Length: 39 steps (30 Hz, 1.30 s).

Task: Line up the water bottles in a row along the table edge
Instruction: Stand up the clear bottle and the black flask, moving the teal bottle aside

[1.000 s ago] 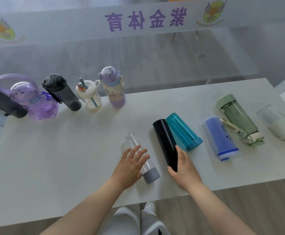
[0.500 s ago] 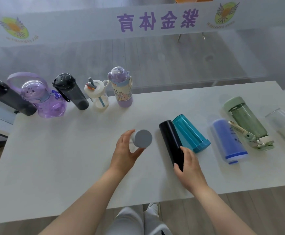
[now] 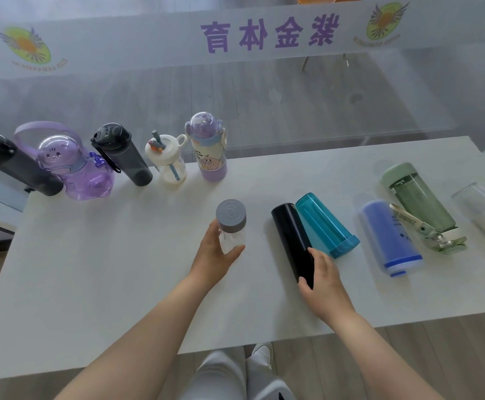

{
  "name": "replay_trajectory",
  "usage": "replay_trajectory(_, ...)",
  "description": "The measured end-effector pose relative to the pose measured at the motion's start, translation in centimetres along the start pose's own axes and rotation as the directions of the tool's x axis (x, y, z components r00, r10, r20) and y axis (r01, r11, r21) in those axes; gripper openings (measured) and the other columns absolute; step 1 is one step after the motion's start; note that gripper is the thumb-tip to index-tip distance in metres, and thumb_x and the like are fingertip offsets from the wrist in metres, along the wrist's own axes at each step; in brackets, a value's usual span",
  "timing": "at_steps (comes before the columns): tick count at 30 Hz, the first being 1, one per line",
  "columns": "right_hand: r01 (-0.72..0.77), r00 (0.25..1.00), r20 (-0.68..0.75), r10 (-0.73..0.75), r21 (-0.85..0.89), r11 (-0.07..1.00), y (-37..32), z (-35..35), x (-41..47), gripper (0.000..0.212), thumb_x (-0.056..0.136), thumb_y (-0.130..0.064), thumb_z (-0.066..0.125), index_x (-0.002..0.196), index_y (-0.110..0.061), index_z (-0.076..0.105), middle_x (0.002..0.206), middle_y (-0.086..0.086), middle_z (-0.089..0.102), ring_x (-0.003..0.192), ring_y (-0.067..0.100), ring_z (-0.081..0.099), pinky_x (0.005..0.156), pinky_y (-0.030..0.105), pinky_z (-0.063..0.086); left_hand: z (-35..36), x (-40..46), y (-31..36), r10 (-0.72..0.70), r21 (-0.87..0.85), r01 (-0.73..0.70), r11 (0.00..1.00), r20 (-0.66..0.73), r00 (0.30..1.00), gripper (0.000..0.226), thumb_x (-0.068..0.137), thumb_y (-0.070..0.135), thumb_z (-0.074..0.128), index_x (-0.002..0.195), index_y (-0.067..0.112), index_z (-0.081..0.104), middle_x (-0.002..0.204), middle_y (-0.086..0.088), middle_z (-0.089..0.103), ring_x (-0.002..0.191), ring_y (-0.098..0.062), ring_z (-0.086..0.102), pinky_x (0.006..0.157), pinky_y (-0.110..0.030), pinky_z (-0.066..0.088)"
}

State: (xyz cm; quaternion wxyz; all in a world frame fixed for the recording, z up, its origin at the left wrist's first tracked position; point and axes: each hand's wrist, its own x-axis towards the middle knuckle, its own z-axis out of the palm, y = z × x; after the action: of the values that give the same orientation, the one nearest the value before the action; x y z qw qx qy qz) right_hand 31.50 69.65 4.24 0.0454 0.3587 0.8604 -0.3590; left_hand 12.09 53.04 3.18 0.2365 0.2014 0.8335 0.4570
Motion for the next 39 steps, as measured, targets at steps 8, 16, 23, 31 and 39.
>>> replay_trajectory(8, -0.111, 0.992, 0.072, 0.101, 0.155, 0.982, 1.3, -0.8, -0.5, 0.069, 0.096, -0.031, 0.056, 0.152, -0.024, 0.016, 0.156, 0.001, 0.028, 0.141, 0.021, 0.034, 0.112, 0.038, 0.033, 1.4, -3.4, -3.0, -0.274, 0.22, 0.267, 0.938, -0.003, 0.962, 0.072, 0.083, 0.026, 0.069, 0.142, 0.011, 0.03, 0.139, -0.008, 0.038, 0.13, -0.023, 0.038, 0.105, -0.032, 0.033)
replay_trajectory(16, -0.2, 0.975, 0.126, 0.182, 0.154, 0.968, 3.0, -0.6, -1.8, 0.096, 0.081, -0.047, 0.072, 0.152, -0.025, 0.012, 0.157, 0.003, 0.028, 0.143, 0.023, 0.033, 0.112, 0.04, 0.036, 5.0, -6.4, -2.7, -0.043, 0.382, -0.03, 0.924, 0.181, 0.983, 0.051, 0.083, 0.023, 0.065, 0.129, 0.013, 0.045, 0.127, -0.003, 0.045, 0.117, -0.023, 0.044, 0.098, -0.026, 0.032)
replay_trajectory(23, -0.16, 0.987, 0.055, 0.153, 0.158, 0.974, 3.1, -0.2, -2.5, 0.075, 0.083, -0.038, 0.071, 0.144, -0.025, 0.029, 0.139, 0.001, 0.05, 0.123, 0.018, 0.052, 0.096, 0.028, 0.043, 8.3, -4.9, 1.6, 0.209, 0.442, -0.427, 0.789, 0.461, 0.862, 0.077, 0.088, 0.024, 0.059, 0.151, 0.026, 0.015, 0.159, 0.001, 0.015, 0.142, -0.018, 0.018, 0.116, -0.028, 0.017)
replay_trajectory(31, -0.194, 0.98, 0.111, 0.168, 0.302, 0.933, 3.0, -2.7, -3.0, 0.062, 0.087, -0.041, 0.067, 0.138, -0.03, 0.036, 0.114, -0.007, 0.058, 0.101, 0.012, 0.059, 0.08, 0.024, 0.047, 9.4, -2.9, 3.6, 0.323, 0.566, -0.617, 0.547, 0.537, 0.779, 0.082, 0.092, 0.021, 0.056, 0.151, 0.033, 0.001, 0.161, 0.003, -0.009, 0.147, -0.02, -0.001, 0.117, -0.036, 0.015)
replay_trajectory(39, -0.189, 0.979, 0.142, 0.148, 0.35, 0.917, 2.4, -4.6, -3.4, 0.053, 0.089, -0.052, 0.058, 0.133, -0.025, 0.045, 0.113, -0.001, 0.064, 0.098, 0.016, 0.063, 0.087, 0.035, 0.057, 9.4, -2.4, 5.4, 0.466, 0.511, -0.669, 0.54, 0.48, 0.743, 0.079, 0.084, 0.036, 0.069, 0.148, 0.024, 0.023, 0.158, 0.002, 0.02, 0.145, -0.021, 0.016, 0.116, -0.039, 0.027)
